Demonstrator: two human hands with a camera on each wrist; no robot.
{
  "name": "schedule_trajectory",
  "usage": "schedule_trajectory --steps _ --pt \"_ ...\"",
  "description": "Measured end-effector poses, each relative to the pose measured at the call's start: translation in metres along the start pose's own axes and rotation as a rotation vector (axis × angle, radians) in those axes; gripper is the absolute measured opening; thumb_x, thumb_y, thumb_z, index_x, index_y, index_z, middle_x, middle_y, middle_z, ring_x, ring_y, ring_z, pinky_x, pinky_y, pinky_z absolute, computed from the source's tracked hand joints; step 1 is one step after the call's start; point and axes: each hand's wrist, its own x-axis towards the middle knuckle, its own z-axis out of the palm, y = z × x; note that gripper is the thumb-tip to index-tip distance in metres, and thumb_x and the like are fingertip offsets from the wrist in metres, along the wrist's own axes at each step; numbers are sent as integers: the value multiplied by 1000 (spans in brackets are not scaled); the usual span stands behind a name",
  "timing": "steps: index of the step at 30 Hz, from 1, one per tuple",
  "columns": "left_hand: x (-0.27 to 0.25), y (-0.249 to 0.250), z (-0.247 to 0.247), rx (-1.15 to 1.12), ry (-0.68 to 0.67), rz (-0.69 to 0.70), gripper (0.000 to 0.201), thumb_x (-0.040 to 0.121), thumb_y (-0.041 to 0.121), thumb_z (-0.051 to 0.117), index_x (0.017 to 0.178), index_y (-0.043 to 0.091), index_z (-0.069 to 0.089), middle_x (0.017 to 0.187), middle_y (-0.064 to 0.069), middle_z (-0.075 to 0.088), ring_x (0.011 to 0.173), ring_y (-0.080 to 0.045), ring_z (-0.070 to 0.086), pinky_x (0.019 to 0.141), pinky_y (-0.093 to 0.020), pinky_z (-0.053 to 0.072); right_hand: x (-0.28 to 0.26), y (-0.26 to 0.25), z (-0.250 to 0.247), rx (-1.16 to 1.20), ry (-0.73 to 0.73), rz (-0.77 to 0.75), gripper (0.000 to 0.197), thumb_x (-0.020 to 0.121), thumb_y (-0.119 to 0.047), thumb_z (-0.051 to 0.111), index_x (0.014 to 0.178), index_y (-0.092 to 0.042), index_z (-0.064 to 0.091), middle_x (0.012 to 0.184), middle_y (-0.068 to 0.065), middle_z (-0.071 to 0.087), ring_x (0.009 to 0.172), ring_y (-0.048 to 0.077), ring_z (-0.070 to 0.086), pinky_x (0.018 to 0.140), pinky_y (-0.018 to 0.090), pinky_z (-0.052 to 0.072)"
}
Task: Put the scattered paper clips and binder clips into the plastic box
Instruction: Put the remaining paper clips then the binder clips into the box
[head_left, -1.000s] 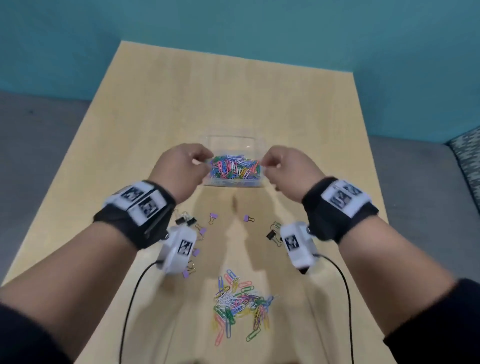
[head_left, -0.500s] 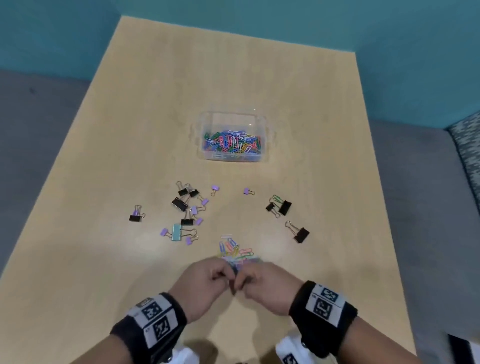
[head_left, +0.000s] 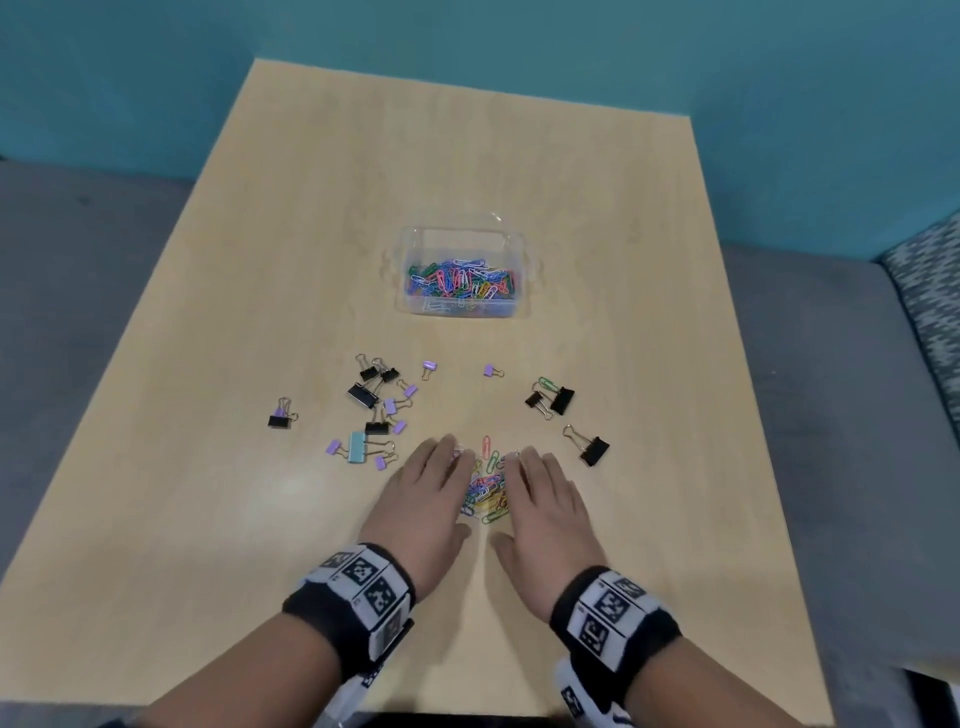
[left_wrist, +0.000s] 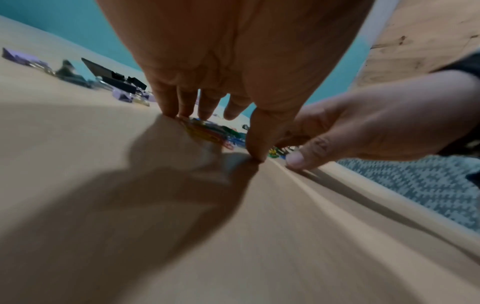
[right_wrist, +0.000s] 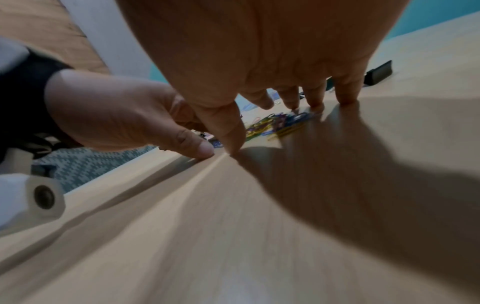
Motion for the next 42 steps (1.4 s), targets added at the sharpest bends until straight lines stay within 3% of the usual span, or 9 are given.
schedule_trajectory --steps 3,8,12,23,27,30,32,35,42 --pt "6 5 3 18 79 -63 65 71 30 74 129 16 49 135 -8 49 118 -31 46 89 -43 49 13 -7 2 -26 63 3 72 90 -26 51 150 -17 11 157 8 12 144 32 9 114 45 20" --pt "13 7 5 4 156 -62 35 74 14 69 107 20 60 107 -2 53 90 -23 45 75 -29 46 24 -12 -3 -78 111 -41 64 75 -6 56 135 -20 39 132 7 43 112 31 41 85 39 41" --pt "15 8 5 -42 157 -96 22 75 4 63 92 19 61 96 -1 51 82 -21 42 67 -29 42 24 -14 -9 -78 99 -82 53 75 3 48 124 -16 48 122 9 46 103 30 41 81 36 41" --pt "13 8 -5 -116 101 -169 17 76 -1 58 80 15 62 82 -2 48 64 -19 40 51 -30 30 25 -10 -21 -57 -34 -82 52 79 9 44 126 -13 43 119 9 42 103 28 40 79 32 38" --pt "15 6 -18 -339 38 -297 18 84 8 55 91 19 67 92 0 56 78 -20 56 65 -30 45 30 -6 -29 -25 -81 -92 34 81 6 48 108 -15 49 104 6 45 84 25 43 62 29 30" --pt "16 2 -30 -610 -14 -428 15 78 8 59 80 20 68 75 6 62 64 -13 59 58 -25 45 36 -1 -36 135 -119 3 13 88 -6 49 85 -18 46 89 2 46 74 25 50 50 26 29" --pt "16 0 -38 -911 -43 -535 15 75 -2 60 74 11 67 58 7 63 49 -14 59 52 -26 48 40 7 -39 298 -155 89 9 87 -11 51 81 -18 51 86 3 56 75 24 59 55 30 42" --pt "18 -8 -51 -1169 -121 -599 10 76 -10 63 76 -1 66 53 5 65 50 -20 57 63 -36 50 44 18 -48 604 -223 210 12 82 -7 58 76 -17 57 71 0 59 59 18 64 62 38 56" --pt "63 -37 -104 -1396 -43 -553 16 75 -3 71 71 12 68 68 -14 61 45 -18 55 56 -31 37 91 27 -108 850 -157 210 19 81 -6 63 71 -20 57 58 0 58 48 16 61 54 38 40"
